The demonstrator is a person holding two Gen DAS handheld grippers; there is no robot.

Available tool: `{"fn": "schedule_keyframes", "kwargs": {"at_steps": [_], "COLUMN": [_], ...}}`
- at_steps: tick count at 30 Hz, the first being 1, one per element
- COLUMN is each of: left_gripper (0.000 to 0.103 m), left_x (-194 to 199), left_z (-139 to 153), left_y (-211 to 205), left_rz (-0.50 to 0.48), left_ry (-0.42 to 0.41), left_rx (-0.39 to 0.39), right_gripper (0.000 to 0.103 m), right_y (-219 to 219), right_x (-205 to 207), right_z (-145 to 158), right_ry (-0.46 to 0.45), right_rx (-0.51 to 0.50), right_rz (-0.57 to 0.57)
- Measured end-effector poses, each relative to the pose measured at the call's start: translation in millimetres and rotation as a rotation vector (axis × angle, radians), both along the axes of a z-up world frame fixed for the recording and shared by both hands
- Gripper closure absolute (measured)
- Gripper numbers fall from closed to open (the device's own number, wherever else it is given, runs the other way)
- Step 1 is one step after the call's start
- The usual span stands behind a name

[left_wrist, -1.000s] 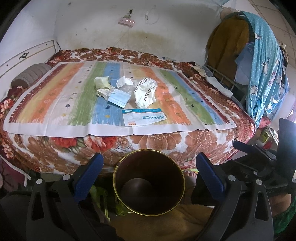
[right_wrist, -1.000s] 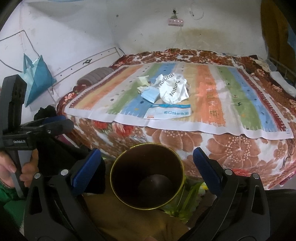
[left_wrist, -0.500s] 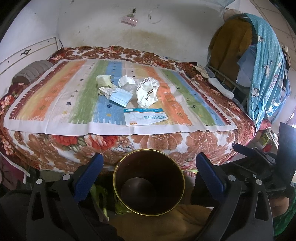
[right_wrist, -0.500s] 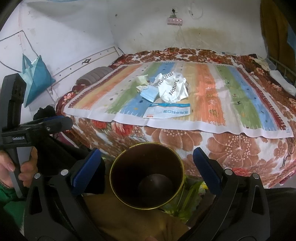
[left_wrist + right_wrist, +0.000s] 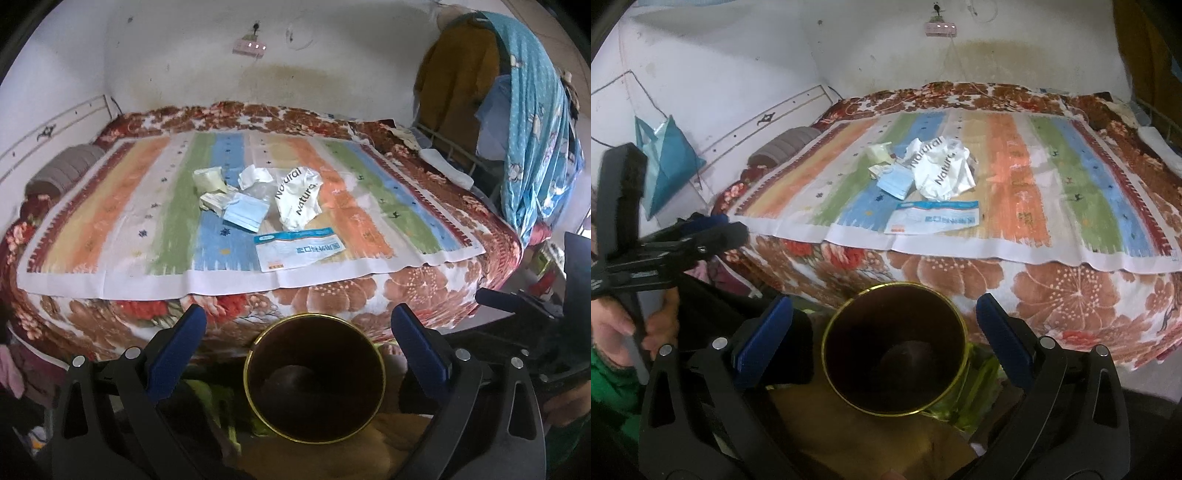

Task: Collect trash

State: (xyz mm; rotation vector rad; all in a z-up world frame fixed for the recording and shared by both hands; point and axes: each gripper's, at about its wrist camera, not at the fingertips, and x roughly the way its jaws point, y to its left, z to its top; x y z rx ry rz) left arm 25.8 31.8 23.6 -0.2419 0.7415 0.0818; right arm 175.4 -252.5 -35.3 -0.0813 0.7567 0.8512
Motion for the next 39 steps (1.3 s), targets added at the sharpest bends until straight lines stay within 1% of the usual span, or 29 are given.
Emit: {"fn": "schedule_keyframes", "kwargs": {"at_steps": [2, 3, 7, 11, 13, 15, 18, 23, 26, 28, 30, 34, 38, 39], "left_gripper": [0.006, 0.006, 0.006, 0.006, 0.006, 0.006, 0.006, 0.006, 0.006, 0.006, 0.006, 0.006, 0.006, 0.006], "left_x": [4.8, 7.2, 18.0, 33.8, 45.0, 52.6, 65.4, 89.3, 104.9, 115.7, 126.0, 142.1, 162.8, 166.7], "left_z": [3.8, 6.8, 19.4, 30.1, 30.1, 29.1, 27.8, 24.7, 23.6, 20.5, 16.4, 5.6, -5.4, -7.8], "left_y": [3.4, 3.6, 7.5, 7.9, 13.3, 16.3, 14.2, 15.1, 20.3, 26.1, 31.7, 44.2, 58.6, 62.7], "left_rz": [0.002, -0.006, -0.037, -0.043, -0.042, -0.051, -0.065, -0.074, -0.060, -0.047, -0.027, -0.018, -0.003, -0.002], "left_ry": [0.000, -0.004, 0.004, 0.011, 0.027, 0.033, 0.044, 0.087, 0.099, 0.110, 0.122, 0.132, 0.147, 0.149], "left_rx": [0.004, 0.010, -0.043, -0.012, -0.035, -0.056, -0.018, -0.021, -0.010, -0.024, -0.020, -0.031, -0.011, -0.017], "right_gripper": [0.009, 0.009, 0.009, 0.009, 0.009, 0.009, 0.009, 0.009, 0.009, 0.009, 0.009, 0.009, 0.009, 0.009], "right_y": [3.1, 4.0, 9.8, 12.4, 14.3, 16.4, 20.2, 27.4, 33.2, 35.8, 37.5, 41.1, 52.3, 55.3], "right_x": [2.0, 2.6, 6.7, 22.0, 30.8, 38.8, 50.0, 69.7, 85.2, 98.8, 112.5, 137.2, 153.1, 156.9], "right_z": [6.0, 8.4, 17.9, 23.3, 23.6, 23.1, 21.1, 17.0, 15.9, 14.0, 10.8, 5.6, 2.8, 1.3], "right_ry": [-0.028, -0.026, -0.065, -0.083, -0.087, -0.077, -0.072, -0.036, -0.020, -0.003, 0.011, 0.056, 0.059, 0.066], "right_rx": [-0.029, -0.028, -0.058, -0.076, -0.092, -0.098, -0.121, -0.126, -0.141, -0.151, -0.157, -0.152, -0.161, -0.159], "right_rz": [-0.012, -0.008, 0.000, -0.015, -0.022, -0.018, -0.009, 0.011, 0.020, 0.018, 0.002, -0.012, -0.002, 0.002]}}
